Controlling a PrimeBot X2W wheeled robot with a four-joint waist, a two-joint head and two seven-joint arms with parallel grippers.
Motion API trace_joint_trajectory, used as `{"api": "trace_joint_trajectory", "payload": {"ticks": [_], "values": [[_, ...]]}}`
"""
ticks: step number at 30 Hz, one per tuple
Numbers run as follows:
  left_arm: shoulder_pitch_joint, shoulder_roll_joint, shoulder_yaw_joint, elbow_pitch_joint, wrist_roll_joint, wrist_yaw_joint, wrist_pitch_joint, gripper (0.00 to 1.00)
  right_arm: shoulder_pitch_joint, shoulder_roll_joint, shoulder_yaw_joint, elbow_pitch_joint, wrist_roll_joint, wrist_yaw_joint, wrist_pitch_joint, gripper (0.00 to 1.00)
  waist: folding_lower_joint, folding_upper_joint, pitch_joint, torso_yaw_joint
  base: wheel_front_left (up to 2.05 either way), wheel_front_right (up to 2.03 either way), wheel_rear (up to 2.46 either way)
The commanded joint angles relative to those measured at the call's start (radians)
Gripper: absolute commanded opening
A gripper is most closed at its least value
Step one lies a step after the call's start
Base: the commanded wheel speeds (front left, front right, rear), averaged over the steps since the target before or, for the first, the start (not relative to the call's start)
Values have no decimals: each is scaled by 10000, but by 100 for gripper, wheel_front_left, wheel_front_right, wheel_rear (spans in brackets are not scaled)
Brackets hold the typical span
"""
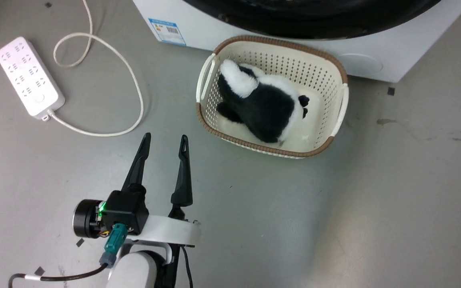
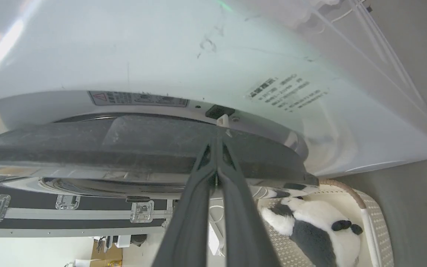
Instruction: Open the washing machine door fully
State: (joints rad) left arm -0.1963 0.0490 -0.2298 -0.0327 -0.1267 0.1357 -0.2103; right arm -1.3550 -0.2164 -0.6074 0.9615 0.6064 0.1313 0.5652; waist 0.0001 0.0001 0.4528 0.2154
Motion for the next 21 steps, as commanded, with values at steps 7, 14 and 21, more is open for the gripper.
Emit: {"api": "trace_joint_trajectory", "payload": {"ticks": [7, 14, 21], "values": [[-460, 11, -268, -71, -165, 194, -229, 100, -1567, -281, -637, 1197, 322, -5, 447, 0, -1, -1, 419, 217, 0, 0, 0], [-648, 11, -457, -84, -281, 331, -375, 100, -2445, -613, -1094, 2146, 457, -5, 905, 0, -1, -1, 670, 358, 0, 0, 0], [-751, 12, -535, -46, -335, 431, -515, 100, -2311, -845, -1233, 3032, 411, -6, 1856, 0, -1, -1, 496, 401, 0, 0, 0]]}}
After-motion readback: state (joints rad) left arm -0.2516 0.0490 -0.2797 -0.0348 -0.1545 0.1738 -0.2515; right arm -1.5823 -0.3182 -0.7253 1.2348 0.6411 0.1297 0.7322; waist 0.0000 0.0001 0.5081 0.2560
